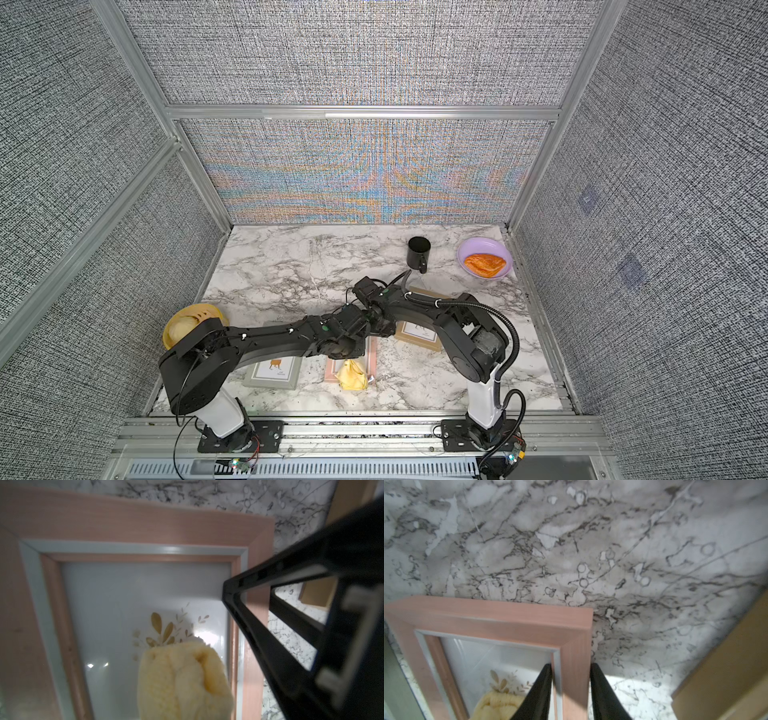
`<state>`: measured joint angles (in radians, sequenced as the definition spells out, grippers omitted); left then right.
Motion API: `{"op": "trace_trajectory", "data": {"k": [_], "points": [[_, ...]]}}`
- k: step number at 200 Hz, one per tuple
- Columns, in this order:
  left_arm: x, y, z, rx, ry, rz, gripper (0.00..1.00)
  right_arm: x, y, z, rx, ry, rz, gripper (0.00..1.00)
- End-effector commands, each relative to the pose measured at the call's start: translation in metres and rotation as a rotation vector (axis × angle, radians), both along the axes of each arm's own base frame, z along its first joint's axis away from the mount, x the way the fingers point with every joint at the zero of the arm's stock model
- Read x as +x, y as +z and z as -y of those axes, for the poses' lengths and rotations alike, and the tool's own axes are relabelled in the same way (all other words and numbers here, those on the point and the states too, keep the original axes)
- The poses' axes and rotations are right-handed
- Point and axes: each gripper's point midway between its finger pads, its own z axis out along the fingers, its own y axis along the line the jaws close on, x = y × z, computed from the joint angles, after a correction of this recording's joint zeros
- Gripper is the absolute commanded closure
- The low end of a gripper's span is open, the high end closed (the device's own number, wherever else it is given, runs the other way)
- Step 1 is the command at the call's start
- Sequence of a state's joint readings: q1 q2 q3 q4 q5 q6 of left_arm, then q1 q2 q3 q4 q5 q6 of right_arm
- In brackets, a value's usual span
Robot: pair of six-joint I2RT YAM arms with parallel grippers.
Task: Wipe the picture frame with a cloth
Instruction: Wipe the dirt from the picture frame.
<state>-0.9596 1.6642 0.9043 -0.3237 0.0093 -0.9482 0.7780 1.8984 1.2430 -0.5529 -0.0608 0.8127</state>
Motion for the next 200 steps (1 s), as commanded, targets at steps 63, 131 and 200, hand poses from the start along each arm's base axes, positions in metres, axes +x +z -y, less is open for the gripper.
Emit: {"op": "trace_trajectory", "data": {"k": [63,131,200], "points": [[0.023,0.001,-0.025,-0.009,0.063,0.001,1.0,-0.002,0.01,-0.014,0.103,0.029,0.018,0.57],[0.029,-0.007,0.014,-0.106,0.0,-0.054,1.0,-0.009,0.0,-0.018,0.1,0.04,-0.009,0.71],[0.03,-0.007,-0.039,-0.01,0.07,-0.033,1.0,-0.012,0.001,-0.014,0.108,0.03,-0.004,0.73]]}}
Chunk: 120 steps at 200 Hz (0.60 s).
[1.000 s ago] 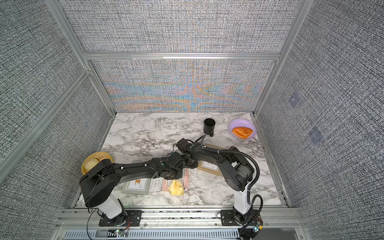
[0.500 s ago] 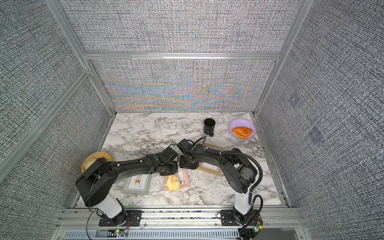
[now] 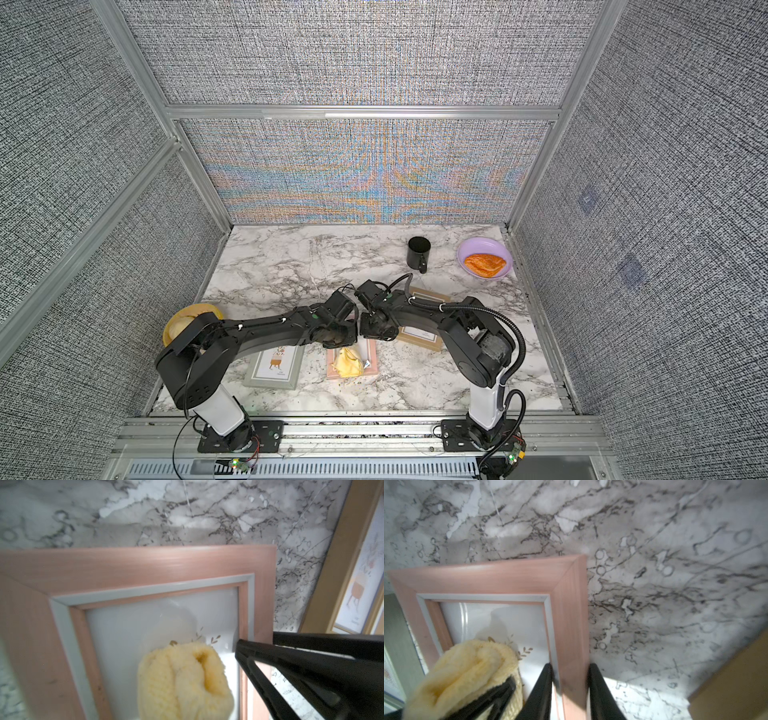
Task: Wipe the picture frame with a cloth
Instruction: Wipe the dirt from the picture frame.
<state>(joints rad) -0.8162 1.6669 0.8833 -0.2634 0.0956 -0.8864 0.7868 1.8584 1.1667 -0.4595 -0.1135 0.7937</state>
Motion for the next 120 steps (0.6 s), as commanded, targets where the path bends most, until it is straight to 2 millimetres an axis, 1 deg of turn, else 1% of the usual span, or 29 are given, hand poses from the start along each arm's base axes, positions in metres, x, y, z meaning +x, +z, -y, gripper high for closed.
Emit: {"op": "trace_trajectory", "data": {"k": [1,12,21,53,68,77,85,94,107,120], "points": [[-0.003,-0.006,-0.021,0.054,0.019,-0.019,1.0,-0.003,0.001,-0.005,0.035,-0.012,-0.016,0.73],[0.001,-0.006,-0.02,0.042,0.025,-0.013,1.0,-0.004,0.0,-0.006,0.04,-0.012,-0.018,0.73],[0.004,-0.005,-0.013,0.021,0.016,-0.012,1.0,-0.005,-0.001,-0.007,0.046,-0.011,-0.021,0.73],[0.007,-0.004,0.027,-0.12,-0.021,-0.032,1.0,-0.006,-0.002,-0.008,0.054,-0.012,-0.024,0.74],[0.004,-0.002,0.041,-0.167,-0.037,-0.033,1.0,-0.006,-0.002,-0.008,0.057,-0.015,-0.024,0.74],[0.002,-0.002,0.046,-0.178,-0.045,-0.037,1.0,-0.006,-0.002,-0.008,0.056,-0.018,-0.025,0.74],[-0.001,-0.003,0.046,-0.174,-0.05,-0.04,1.0,-0.006,-0.002,-0.008,0.058,-0.019,-0.024,0.74],[-0.003,-0.005,0.042,-0.16,-0.048,-0.042,1.0,-0.006,-0.002,-0.008,0.058,-0.021,-0.023,0.74],[-0.005,-0.008,0.029,-0.107,-0.041,-0.035,1.0,-0.005,-0.002,-0.008,0.057,-0.024,-0.023,0.74],[-0.004,-0.009,0.01,-0.041,-0.036,-0.031,1.0,-0.005,-0.002,-0.008,0.054,-0.027,-0.022,0.74]]}}
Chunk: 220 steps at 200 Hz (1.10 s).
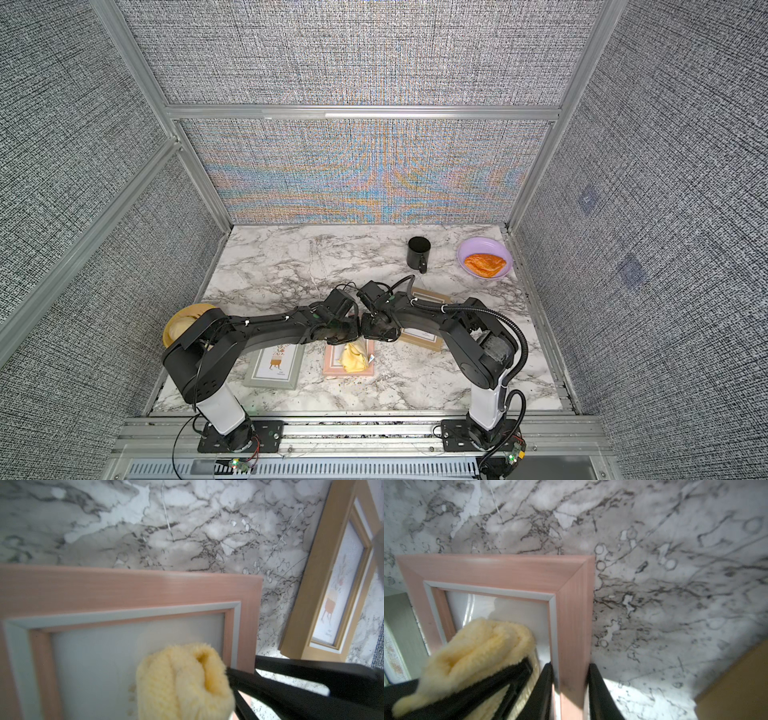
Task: Wipe the picture frame with a cloth
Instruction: Wipe the dirt from the picture frame.
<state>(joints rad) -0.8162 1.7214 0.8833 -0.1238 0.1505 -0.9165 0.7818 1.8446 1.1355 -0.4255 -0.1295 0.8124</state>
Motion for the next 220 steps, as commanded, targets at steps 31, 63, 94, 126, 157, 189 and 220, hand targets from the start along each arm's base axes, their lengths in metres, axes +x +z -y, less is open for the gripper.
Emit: {"op": "trace_trajectory", "data": {"k": [31,63,94,126,157,189,220], "points": [[-0.006,-0.003,-0.066,0.242,-0.008,-0.006,1.0,-0.004,-0.002,-0.006,0.015,-0.009,-0.021,0.74],[-0.001,0.006,-0.078,0.289,-0.013,0.018,1.0,-0.004,-0.003,-0.004,0.005,-0.009,-0.023,0.74],[-0.017,-0.001,-0.053,0.148,-0.037,-0.069,1.0,-0.003,-0.001,-0.006,0.005,-0.006,-0.022,0.74],[-0.041,-0.002,-0.028,0.025,-0.052,-0.131,1.0,-0.001,0.0,-0.007,0.007,-0.007,-0.017,0.74],[-0.057,-0.003,-0.005,-0.055,-0.055,-0.154,1.0,0.0,-0.002,-0.009,0.01,-0.012,-0.018,0.74],[-0.067,-0.011,-0.003,-0.024,-0.062,-0.171,1.0,0.001,-0.001,-0.009,0.008,-0.014,-0.017,0.74],[-0.072,-0.013,-0.04,0.125,-0.057,-0.161,1.0,0.0,-0.001,-0.007,0.0,-0.012,-0.016,0.74]]}}
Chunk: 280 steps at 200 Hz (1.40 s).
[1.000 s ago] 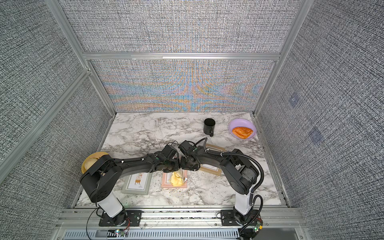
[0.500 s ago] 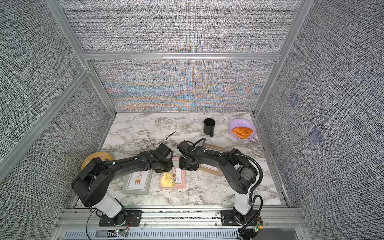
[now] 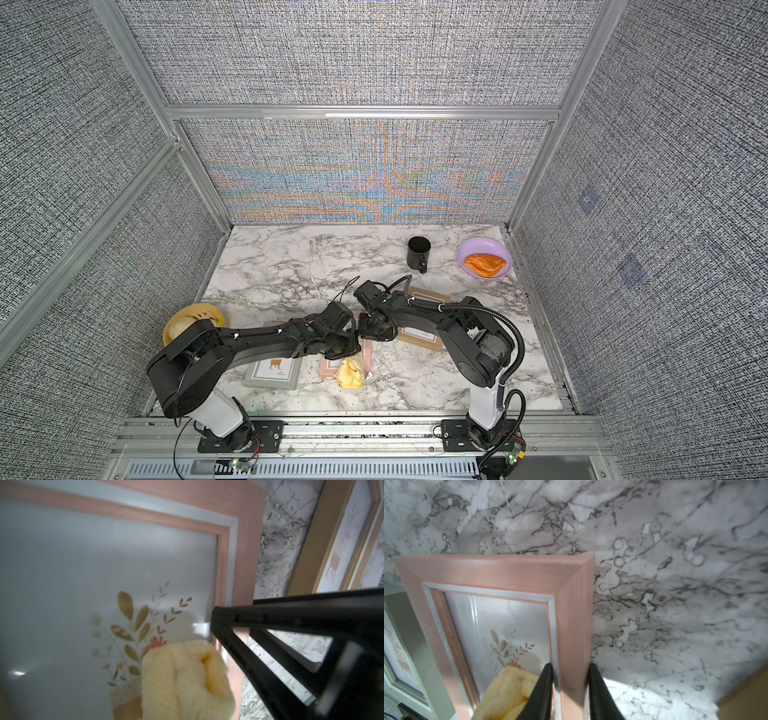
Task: Wipe the picture frame with a cloth
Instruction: Wipe the dirt from the picture frame.
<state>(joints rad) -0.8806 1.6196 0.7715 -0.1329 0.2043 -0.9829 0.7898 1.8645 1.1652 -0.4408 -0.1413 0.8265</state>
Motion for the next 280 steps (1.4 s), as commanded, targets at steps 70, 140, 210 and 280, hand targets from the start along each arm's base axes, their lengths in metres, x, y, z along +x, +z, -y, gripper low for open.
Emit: {"op": "trace_trajectory", "data": {"k": [70,140,210,280], "points": [[-0.017,-0.004,-0.098,0.352,0.01,-0.03,1.0,0.0,-0.003,-0.002,-0.005,-0.01,-0.001,0.74],[-0.038,-0.005,-0.022,0.11,-0.047,-0.131,1.0,0.002,-0.002,-0.004,-0.007,-0.003,-0.002,0.74],[-0.053,-0.019,-0.021,0.101,-0.044,-0.185,1.0,0.002,-0.004,-0.005,-0.009,-0.004,-0.004,0.74],[-0.026,-0.005,-0.101,0.378,-0.03,-0.094,1.0,0.002,-0.005,-0.002,-0.018,0.004,-0.006,0.74]]}}
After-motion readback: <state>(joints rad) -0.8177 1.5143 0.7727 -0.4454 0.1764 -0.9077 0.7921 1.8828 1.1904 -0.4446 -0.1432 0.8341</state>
